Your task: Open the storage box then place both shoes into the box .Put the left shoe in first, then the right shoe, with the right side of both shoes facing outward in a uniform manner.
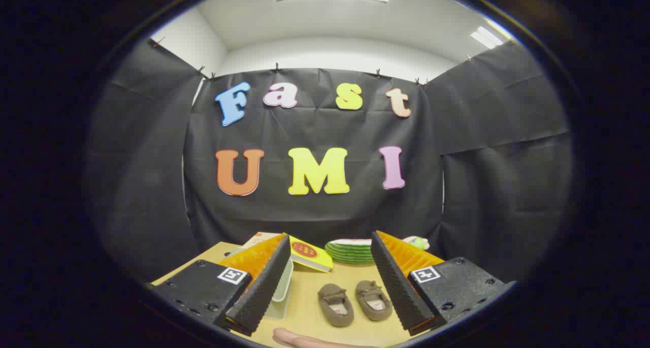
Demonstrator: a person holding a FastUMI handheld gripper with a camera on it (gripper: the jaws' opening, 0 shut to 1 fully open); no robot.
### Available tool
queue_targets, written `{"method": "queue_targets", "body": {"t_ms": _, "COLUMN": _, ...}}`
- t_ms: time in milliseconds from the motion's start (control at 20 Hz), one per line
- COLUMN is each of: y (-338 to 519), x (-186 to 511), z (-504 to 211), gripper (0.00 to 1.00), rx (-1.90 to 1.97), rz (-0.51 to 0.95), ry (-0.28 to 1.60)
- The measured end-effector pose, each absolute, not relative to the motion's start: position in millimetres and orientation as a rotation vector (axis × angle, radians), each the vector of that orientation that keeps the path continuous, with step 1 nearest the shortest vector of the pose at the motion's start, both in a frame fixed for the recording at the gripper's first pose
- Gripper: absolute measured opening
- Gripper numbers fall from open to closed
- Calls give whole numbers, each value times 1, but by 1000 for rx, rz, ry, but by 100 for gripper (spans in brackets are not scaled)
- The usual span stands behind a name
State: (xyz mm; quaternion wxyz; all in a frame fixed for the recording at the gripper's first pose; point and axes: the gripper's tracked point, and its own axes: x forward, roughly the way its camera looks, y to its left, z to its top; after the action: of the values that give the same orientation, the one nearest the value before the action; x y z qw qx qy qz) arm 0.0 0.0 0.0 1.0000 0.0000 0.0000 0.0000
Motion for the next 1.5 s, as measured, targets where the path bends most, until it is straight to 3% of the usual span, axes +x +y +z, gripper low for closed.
{"method": "queue_targets", "body": {"t_ms": 950, "y": -9, "x": 22, "z": -26, "gripper": 100, "rx": 8, "rz": 2, "ry": 69}}
{"method": "queue_targets", "body": {"t_ms": 1300, "y": 10, "x": 89, "z": -90, "gripper": 100, "rx": 102, "rz": 131, "ry": 273}}
{"method": "queue_targets", "body": {"t_ms": 1500, "y": 31, "x": 127, "z": -126, "gripper": 100, "rx": 187, "rz": 289, "ry": 421}}
